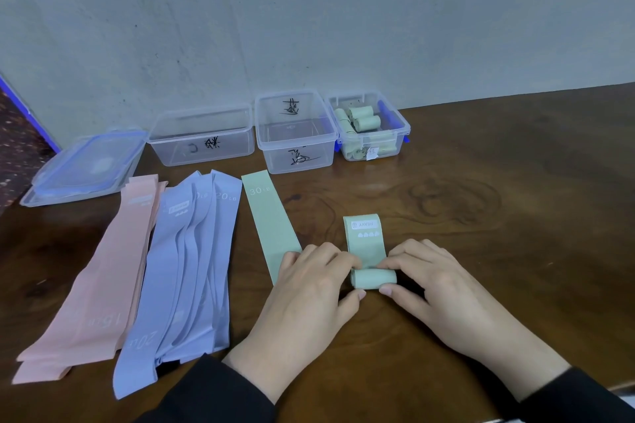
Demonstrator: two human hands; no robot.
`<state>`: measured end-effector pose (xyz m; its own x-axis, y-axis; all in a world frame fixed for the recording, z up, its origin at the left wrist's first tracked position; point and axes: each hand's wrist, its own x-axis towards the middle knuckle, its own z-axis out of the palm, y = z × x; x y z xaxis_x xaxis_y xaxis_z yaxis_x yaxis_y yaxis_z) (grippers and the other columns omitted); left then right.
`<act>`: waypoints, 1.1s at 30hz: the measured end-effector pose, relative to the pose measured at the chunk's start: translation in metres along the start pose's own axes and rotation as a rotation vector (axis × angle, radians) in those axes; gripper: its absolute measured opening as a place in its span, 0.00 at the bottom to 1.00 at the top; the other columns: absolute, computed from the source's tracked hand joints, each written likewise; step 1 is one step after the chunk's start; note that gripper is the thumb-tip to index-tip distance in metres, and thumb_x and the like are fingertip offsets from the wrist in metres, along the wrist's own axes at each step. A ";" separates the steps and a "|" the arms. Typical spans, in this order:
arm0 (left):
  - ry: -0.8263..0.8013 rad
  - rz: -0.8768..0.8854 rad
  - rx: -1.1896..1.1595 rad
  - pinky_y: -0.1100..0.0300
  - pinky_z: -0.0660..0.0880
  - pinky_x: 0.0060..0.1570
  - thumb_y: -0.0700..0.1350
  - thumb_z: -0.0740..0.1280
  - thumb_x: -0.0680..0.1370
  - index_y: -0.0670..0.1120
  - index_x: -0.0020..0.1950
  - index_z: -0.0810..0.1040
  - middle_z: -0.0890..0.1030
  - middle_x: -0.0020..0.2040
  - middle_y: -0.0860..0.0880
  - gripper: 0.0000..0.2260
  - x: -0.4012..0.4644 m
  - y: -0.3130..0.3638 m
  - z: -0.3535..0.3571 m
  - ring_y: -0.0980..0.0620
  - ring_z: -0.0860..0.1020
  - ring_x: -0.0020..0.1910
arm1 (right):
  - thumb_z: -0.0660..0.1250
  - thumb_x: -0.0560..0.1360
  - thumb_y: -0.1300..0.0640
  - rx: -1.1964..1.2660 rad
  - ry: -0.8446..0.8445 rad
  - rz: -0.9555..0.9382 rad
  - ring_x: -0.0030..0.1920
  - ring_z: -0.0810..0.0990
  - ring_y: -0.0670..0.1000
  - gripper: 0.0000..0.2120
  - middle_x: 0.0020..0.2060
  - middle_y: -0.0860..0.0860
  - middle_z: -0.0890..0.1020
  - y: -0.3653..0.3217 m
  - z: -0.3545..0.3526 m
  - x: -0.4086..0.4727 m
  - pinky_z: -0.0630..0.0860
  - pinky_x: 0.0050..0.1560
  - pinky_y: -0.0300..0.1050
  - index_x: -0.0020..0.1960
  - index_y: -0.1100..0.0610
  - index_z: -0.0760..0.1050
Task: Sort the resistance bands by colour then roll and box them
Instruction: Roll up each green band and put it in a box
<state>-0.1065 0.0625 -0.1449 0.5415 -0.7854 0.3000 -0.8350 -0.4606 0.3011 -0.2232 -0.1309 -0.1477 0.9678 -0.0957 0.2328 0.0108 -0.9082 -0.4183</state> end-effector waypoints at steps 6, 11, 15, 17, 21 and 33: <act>-0.005 -0.004 0.002 0.57 0.69 0.58 0.59 0.58 0.81 0.56 0.63 0.77 0.74 0.54 0.60 0.16 0.000 0.001 -0.002 0.59 0.71 0.54 | 0.62 0.78 0.37 0.010 0.004 0.008 0.56 0.74 0.45 0.16 0.54 0.34 0.73 -0.001 -0.001 -0.001 0.73 0.58 0.46 0.61 0.41 0.76; -0.021 -0.015 -0.008 0.59 0.68 0.60 0.60 0.62 0.80 0.58 0.64 0.75 0.74 0.56 0.61 0.15 0.000 0.001 -0.004 0.60 0.70 0.55 | 0.57 0.79 0.35 -0.008 0.004 0.009 0.55 0.74 0.46 0.20 0.53 0.33 0.73 -0.002 0.000 0.000 0.74 0.57 0.47 0.63 0.43 0.78; -0.024 -0.009 -0.013 0.61 0.65 0.62 0.59 0.60 0.82 0.58 0.66 0.74 0.73 0.58 0.61 0.14 -0.001 0.001 -0.005 0.60 0.69 0.58 | 0.61 0.77 0.34 -0.008 -0.011 0.021 0.58 0.73 0.42 0.19 0.55 0.33 0.73 -0.002 -0.002 0.000 0.73 0.59 0.44 0.63 0.41 0.76; -0.021 -0.012 -0.016 0.60 0.65 0.63 0.59 0.59 0.82 0.58 0.67 0.74 0.73 0.59 0.61 0.15 -0.002 0.001 -0.005 0.59 0.69 0.58 | 0.63 0.76 0.35 -0.003 -0.017 0.023 0.58 0.73 0.41 0.17 0.55 0.32 0.73 -0.003 -0.004 0.000 0.73 0.60 0.44 0.61 0.40 0.75; -0.020 -0.022 -0.010 0.59 0.67 0.62 0.60 0.62 0.80 0.58 0.66 0.74 0.74 0.58 0.61 0.17 -0.001 0.002 -0.005 0.60 0.70 0.57 | 0.60 0.78 0.36 -0.005 -0.016 0.020 0.58 0.73 0.42 0.17 0.56 0.33 0.73 -0.004 -0.004 0.001 0.74 0.59 0.46 0.62 0.41 0.76; -0.015 -0.017 -0.018 0.58 0.68 0.61 0.62 0.63 0.78 0.59 0.65 0.73 0.73 0.57 0.62 0.17 -0.001 0.002 -0.006 0.60 0.70 0.56 | 0.59 0.79 0.35 0.010 0.010 0.001 0.57 0.74 0.44 0.19 0.55 0.33 0.73 -0.003 -0.002 -0.001 0.74 0.57 0.46 0.62 0.42 0.77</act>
<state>-0.1079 0.0646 -0.1396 0.5536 -0.7839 0.2811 -0.8239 -0.4664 0.3220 -0.2245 -0.1285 -0.1450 0.9653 -0.1011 0.2409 0.0119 -0.9041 -0.4271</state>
